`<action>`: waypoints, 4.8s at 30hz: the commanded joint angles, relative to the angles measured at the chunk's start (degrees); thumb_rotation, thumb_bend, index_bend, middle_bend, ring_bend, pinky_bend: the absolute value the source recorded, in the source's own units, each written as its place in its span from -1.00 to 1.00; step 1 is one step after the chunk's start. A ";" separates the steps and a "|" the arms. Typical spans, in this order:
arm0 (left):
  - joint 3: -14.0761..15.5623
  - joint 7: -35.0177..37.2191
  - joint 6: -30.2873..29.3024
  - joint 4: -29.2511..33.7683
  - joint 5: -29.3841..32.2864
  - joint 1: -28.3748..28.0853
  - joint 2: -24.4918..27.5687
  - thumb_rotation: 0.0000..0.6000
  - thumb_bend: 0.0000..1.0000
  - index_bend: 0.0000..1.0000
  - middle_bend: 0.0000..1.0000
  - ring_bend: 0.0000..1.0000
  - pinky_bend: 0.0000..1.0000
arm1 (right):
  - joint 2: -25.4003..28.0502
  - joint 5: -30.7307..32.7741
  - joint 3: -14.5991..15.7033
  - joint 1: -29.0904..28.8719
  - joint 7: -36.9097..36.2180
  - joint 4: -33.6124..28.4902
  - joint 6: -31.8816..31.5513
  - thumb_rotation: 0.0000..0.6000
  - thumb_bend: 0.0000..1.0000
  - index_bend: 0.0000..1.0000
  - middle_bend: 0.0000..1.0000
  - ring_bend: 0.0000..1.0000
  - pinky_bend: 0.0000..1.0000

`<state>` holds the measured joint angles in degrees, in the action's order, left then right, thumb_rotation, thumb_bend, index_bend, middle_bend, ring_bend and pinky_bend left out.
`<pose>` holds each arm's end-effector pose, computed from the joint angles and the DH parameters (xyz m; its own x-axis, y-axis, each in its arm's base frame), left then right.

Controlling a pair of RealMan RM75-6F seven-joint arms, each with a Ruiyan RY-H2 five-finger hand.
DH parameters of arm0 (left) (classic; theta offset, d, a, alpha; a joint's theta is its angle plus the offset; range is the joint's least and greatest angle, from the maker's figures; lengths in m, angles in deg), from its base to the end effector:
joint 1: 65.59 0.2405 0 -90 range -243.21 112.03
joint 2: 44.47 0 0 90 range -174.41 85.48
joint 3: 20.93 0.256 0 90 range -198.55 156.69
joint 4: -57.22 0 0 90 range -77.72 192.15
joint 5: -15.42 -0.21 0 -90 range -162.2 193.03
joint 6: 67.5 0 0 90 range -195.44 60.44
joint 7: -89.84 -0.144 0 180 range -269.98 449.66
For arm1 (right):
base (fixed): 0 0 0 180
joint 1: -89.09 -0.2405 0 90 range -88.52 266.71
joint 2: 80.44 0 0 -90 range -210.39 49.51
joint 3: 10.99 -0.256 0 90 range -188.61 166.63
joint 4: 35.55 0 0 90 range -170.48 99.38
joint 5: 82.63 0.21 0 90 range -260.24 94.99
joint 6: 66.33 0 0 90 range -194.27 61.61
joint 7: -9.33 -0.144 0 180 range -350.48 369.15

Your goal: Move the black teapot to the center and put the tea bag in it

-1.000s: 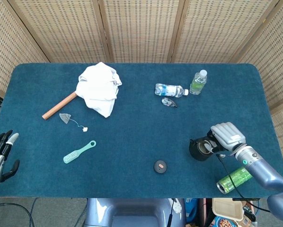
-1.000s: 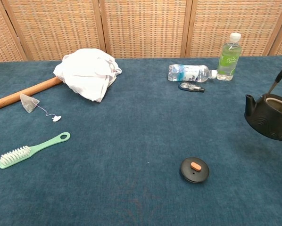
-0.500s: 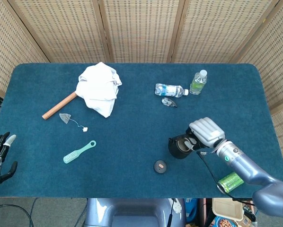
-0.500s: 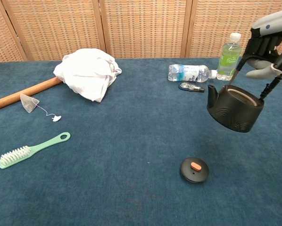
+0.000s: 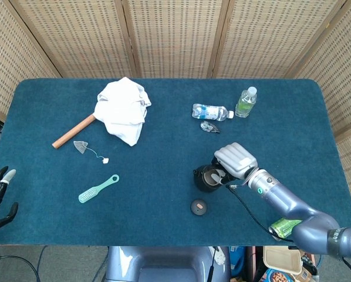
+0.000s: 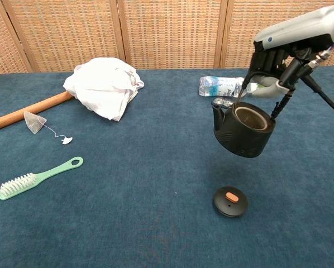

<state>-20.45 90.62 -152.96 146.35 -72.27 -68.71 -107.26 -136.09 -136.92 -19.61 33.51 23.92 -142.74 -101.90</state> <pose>-0.3293 0.1597 0.1639 0.4581 0.0620 0.8867 0.8886 -0.0070 -0.4586 -0.1001 -0.3518 0.0983 0.5762 -0.4117 0.7061 -0.7924 -0.4932 0.3590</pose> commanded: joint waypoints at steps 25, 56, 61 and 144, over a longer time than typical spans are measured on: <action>0.54 2.14 1.05 -2.69 1.34 0.93 -1.07 1.00 -0.04 -0.94 -1.00 -1.00 -1.00 | -11.78 7.45 1.98 -9.41 5.71 8.87 0.43 0.49 0.16 0.61 0.56 0.61 0.34; 0.72 3.80 1.63 -5.17 2.56 2.11 -1.81 1.00 -0.04 -0.94 -1.00 -1.00 -1.00 | -21.79 12.28 5.06 -17.21 8.18 14.35 1.03 0.48 0.16 0.61 0.50 0.61 0.34; 0.63 3.80 1.62 -5.28 2.58 2.16 -1.89 1.00 -0.04 -0.94 -1.00 -1.00 -1.00 | -22.75 12.90 5.97 -18.31 8.87 14.68 1.34 0.49 0.16 0.55 0.45 0.61 0.35; -1.62 -2.45 4.60 -1.20 -2.15 -4.60 1.03 1.00 -0.04 -0.94 -1.00 -1.00 -1.00 | -7.95 -7.04 9.13 19.20 -0.04 1.58 -43.24 1.00 0.16 -0.46 -0.46 -0.58 -0.27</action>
<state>-22.13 88.31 -148.47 145.13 -74.28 -73.18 -106.32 -144.11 -143.11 -10.72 51.64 23.98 -141.24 -144.24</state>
